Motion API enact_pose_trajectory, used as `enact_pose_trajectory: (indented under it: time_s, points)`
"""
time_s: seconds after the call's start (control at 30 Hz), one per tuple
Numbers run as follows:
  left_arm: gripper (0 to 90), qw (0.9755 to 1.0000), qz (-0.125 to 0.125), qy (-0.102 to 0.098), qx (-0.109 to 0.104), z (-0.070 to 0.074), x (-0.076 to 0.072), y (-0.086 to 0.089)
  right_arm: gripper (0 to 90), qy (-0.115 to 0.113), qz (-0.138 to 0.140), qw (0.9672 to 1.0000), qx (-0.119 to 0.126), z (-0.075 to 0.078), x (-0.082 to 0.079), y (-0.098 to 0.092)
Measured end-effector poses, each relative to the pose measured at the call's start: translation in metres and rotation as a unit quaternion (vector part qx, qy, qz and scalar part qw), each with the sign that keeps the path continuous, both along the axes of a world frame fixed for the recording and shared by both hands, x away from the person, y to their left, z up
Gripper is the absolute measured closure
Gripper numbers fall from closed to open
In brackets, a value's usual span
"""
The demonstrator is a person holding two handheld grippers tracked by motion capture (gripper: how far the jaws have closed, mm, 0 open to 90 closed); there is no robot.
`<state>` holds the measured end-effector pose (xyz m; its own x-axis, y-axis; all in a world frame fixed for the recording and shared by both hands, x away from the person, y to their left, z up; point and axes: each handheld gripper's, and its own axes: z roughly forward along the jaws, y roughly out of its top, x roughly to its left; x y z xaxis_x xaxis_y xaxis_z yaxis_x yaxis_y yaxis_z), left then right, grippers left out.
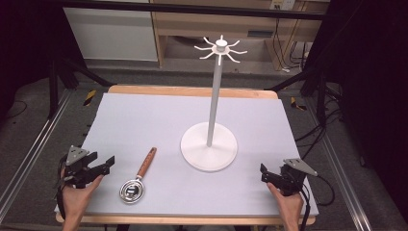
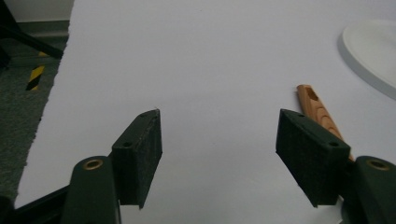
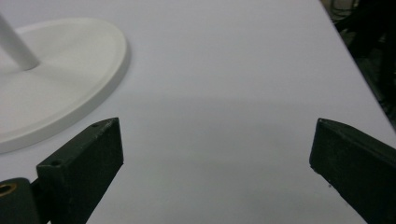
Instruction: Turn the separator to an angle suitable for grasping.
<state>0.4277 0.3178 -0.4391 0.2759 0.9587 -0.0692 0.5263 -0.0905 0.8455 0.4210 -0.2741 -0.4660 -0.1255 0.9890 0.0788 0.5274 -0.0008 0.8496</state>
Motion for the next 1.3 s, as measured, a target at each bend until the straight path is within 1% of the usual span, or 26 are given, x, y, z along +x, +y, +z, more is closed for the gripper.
enact_pose_trajectory:
  time_s: [0.03, 0.07, 0.1, 0.17, 0.23, 0.3, 0.37, 0.4, 0.47, 0.57, 0.6, 0.63, 0.7, 0.73, 0.83, 0.87, 0.93, 1.07, 1.13, 1.23, 1.27, 1.3]
  points:
    - [31.7, 1.0000, -0.004, 0.004, -0.001, 0.001, 0.000, -0.001, 5.3, 0.000, 0.009, 1.0000, 0.003, 0.000, -0.001, 0.000]
    - [32.2, 1.0000, -0.005, 0.006, -0.002, 0.001, 0.000, -0.003, 6.7, 0.003, 0.011, 0.9999, 0.002, 0.000, -0.001, 0.000]
    - [33.2, 1.0000, -0.008, 0.006, -0.002, 0.002, -0.001, -0.005, 6.3, 0.004, 0.014, 0.9999, -0.006, 0.000, -0.002, 0.001]
    - [34.7, 0.9998, -0.015, 0.011, 0.004, 0.003, -0.001, -0.009, 6.6, 0.009, 0.016, 0.9997, -0.014, -0.001, -0.002, 0.002]
    - [36.5, 0.9994, -0.029, 0.018, 0.010, 0.004, -0.001, -0.013, 6.5, 0.011, 0.019, 0.9997, -0.015, -0.001, -0.003, 0.003]
    - [37.7, 0.9989, -0.040, 0.023, 0.013, 0.006, 0.000, -0.018, 6.3, 0.013, 0.020, 0.9995, -0.022, -0.001, -0.003, 0.005]
    - [39.3, 0.9983, -0.051, 0.026, 0.013, 0.007, 0.001, -0.023, 6.2, 0.018, 0.023, 0.9993, -0.025, -0.001, -0.003, 0.007]
    - [39.7, 0.9983, -0.051, 0.026, 0.013, 0.007, 0.001, -0.023, 6.0, 0.020, 0.024, 0.9991, -0.028, 0.000, -0.002, 0.008]
    - [40.5, 0.9975, -0.063, 0.028, 0.015, 0.010, 0.002, -0.030, 5.6, 0.020, 0.022, 0.9990, -0.033, 0.000, -0.002, 0.009]
    - [41.6, 0.9966, -0.072, 0.032, 0.024, 0.011, 0.004, -0.036, 5.1, 0.021, 0.022, 0.9991, -0.028, 0.000, -0.002, 0.009]
    - [42.1, 0.9957, -0.081, 0.035, 0.031, 0.012, 0.006, -0.041, 4.9, 0.026, 0.028, 0.9989, -0.029, -0.001, -0.002, 0.010]
    - [42.5, 0.9957, -0.081, 0.035, 0.031, 0.012, 0.006, -0.041, 4.8, 0.028, 0.029, 0.9988, -0.027, -0.001, -0.002, 0.011]
    - [42.8, 0.9946, -0.089, 0.039, 0.038, 0.014, 0.007, -0.047, 5.1, 0.030, 0.034, 0.9987, -0.024, -0.001, -0.002, 0.012]
    - [43.4, 0.9940, -0.093, 0.042, 0.040, 0.014, 0.008, -0.051, 6.1, 0.035, 0.040, 0.9981, -0.030, -0.001, -0.001, 0.014]
    - [43.8, 0.9930, -0.097, 0.045, 0.051, 0.014, 0.010, -0.056, 6.1, 0.036, 0.040, 0.9980, -0.032, -0.001, -0.001, 0.016]
    - [44.2, 0.9926, -0.098, 0.048, 0.054, 0.015, 0.012, -0.059, 6.6, 0.040, 0.042, 0.9976, -0.038, -0.001, -0.001, 0.017]
    - [44.9, 0.9918, -0.102, 0.052, 0.056, 0.015, 0.014, -0.061, 6.7, 0.041, 0.042, 0.9974, -0.042, -0.001, -0.001, 0.018]
    - [46.0, 0.9905, -0.107, 0.058, 0.063, 0.017, 0.017, -0.068, 7.0, 0.041, 0.044, 0.9974, -0.039, -0.001, -0.002, 0.019]
    - [46.7, 0.9903, -0.109, 0.060, 0.063, 0.018, 0.018, -0.070, 7.0, 0.043, 0.047, 0.9970, -0.043, 0.000, -0.001, 0.020]
    - [48.3, 0.9893, -0.110, 0.069, 0.067, 0.019, 0.022, -0.075, 7.3, 0.044, 0.051, 0.9963, -0.054, 0.000, -0.002, 0.022]
    - [48.8, 0.9893, -0.110, 0.069, 0.067, 0.019, 0.022, -0.075, 7.3, 0.044, 0.050, 0.9963, -0.055, 0.001, -0.002, 0.023]
    - [49.2, 0.9877, -0.115, 0.077, 0.072, 0.018, 0.024, -0.078, 7.3, 0.045, 0.050, 0.9964, -0.052, 0.001, -0.002, 0.024]
